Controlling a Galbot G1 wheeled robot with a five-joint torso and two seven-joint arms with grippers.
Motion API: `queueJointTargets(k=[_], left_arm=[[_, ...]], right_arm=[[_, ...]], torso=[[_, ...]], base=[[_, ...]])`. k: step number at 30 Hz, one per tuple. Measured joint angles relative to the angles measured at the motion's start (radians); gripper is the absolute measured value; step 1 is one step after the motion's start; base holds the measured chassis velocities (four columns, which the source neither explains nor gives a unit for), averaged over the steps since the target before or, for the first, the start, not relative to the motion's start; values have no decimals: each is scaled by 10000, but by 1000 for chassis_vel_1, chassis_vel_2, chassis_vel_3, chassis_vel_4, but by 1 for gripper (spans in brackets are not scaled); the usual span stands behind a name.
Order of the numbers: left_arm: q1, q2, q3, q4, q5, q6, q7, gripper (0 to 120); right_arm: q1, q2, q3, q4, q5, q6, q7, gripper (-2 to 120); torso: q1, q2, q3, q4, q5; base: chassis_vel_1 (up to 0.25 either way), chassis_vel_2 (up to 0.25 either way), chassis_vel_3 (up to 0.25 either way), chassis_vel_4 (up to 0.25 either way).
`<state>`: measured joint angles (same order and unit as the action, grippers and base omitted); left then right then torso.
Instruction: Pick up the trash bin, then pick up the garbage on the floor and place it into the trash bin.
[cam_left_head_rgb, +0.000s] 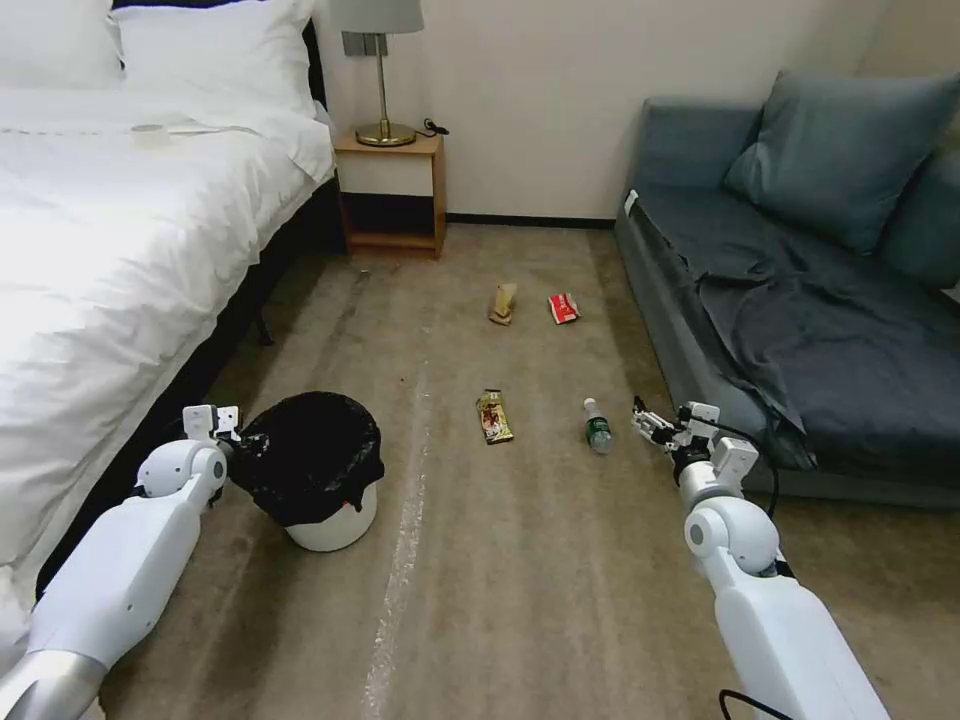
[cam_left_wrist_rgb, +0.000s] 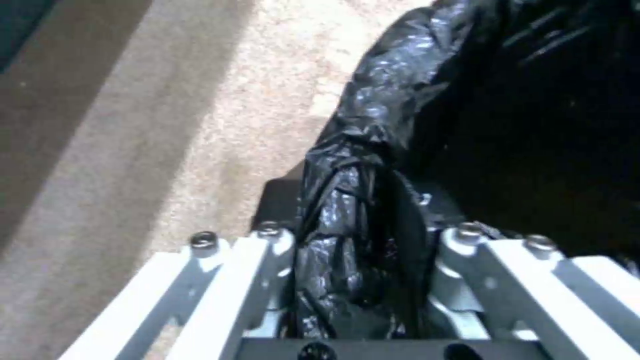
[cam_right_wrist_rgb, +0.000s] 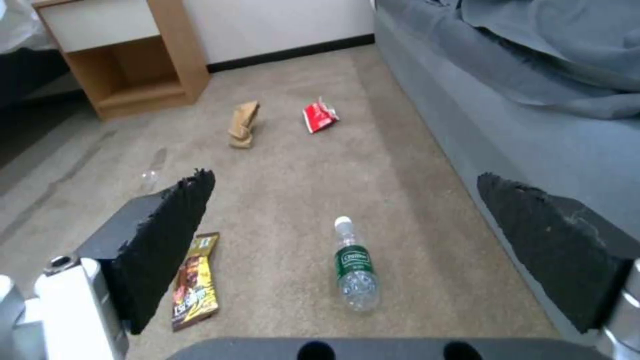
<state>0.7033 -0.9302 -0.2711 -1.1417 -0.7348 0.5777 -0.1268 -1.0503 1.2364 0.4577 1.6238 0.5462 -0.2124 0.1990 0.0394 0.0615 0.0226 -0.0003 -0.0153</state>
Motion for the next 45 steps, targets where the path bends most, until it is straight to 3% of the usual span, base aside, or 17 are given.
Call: queueJointTargets(k=[6, 16, 23, 27, 30, 33, 34, 40, 45], left_arm=[[60, 93, -89, -72, 40, -30, 140, 7], [110, -50, -151, -88, 523, -422, 297, 7], [199, -13, -319, -508, 1806, -1245, 258, 5], [355, 9, -490, -736, 2035, -1441, 228, 4], [556, 61, -690, -1146, 2228, -1466, 132, 4], [867, 198, -894, -2002, 2561, -1496, -80, 4], [867, 198, -894, -2002, 2561, -1496, -80, 4], [1556, 644, -1212, -3481, 2282, -1388, 30, 4], [1818, 927, -1379, -3963, 2271, -1186, 2, 4]], right_arm=[[-19, 34, 46, 104, 79, -24, 79, 100], [-235, 87, 209, 196, 70, 8, 90, 100], [-530, 133, 395, 336, 58, 244, -122, 100], [-674, 162, 410, 345, 15, 469, -385, 100], [-827, 199, 414, 320, -82, 680, -625, 100], [-1048, 252, 416, 205, -314, 933, -1102, 100], [-1048, 252, 416, 205, -314, 933, -1102, 100], [-1243, 223, 395, 133, -616, 1209, -1640, 100], [-1237, 223, 360, 146, -762, 1388, -1678, 100]], torso=[[0, 0, -1, -1, 3], [0, 1, -1, 0, 0], [0, 1, 0, 0, -1], [0, 1, 0, 0, 0], [0, 1, 0, 1, -1], [0, 1, 0, 2, 2], [0, 1, 0, 2, 2], [0, 1, 0, -3, 1], [0, 1, -1, -1, -1]], base=[[0, 0, 0, 0], [0, 0, 0, 0], [0, 0, 0, 0], [0, 0, 0, 0], [0, 0, 0, 0], [0, 0, 0, 0], [0, 0, 0, 0], [0, 0, 0, 0], [0, 0, 0, 0]])
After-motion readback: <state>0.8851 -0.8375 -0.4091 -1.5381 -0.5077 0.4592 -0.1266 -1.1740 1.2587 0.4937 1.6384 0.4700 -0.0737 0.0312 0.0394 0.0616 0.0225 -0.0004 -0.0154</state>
